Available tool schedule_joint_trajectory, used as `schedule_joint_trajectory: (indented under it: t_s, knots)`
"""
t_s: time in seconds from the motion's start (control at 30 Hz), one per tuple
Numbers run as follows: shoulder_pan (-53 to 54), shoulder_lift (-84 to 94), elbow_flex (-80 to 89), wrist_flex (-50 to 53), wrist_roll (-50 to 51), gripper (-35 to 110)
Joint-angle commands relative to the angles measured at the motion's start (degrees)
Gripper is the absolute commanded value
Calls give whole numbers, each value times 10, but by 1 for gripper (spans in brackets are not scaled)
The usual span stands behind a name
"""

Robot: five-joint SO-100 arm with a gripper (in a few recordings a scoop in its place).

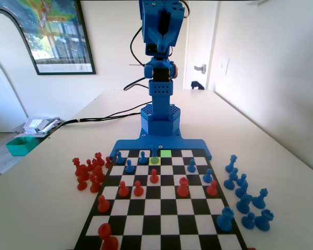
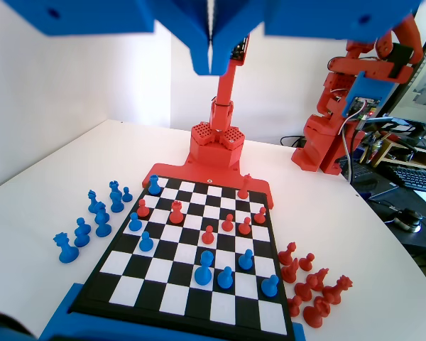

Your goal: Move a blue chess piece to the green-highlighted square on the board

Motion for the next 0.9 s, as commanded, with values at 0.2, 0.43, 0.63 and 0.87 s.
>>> schedule_joint_trajectory:
  t_s: [0.2, 0.43, 0.63, 0.87]
  knots:
    - [7, 2, 2, -10, -6, 1]
    - [7, 2, 2, -10, -6, 1]
    - [7, 2, 2, -10, -5, 1]
    - [2, 2, 2, -10, -7, 5]
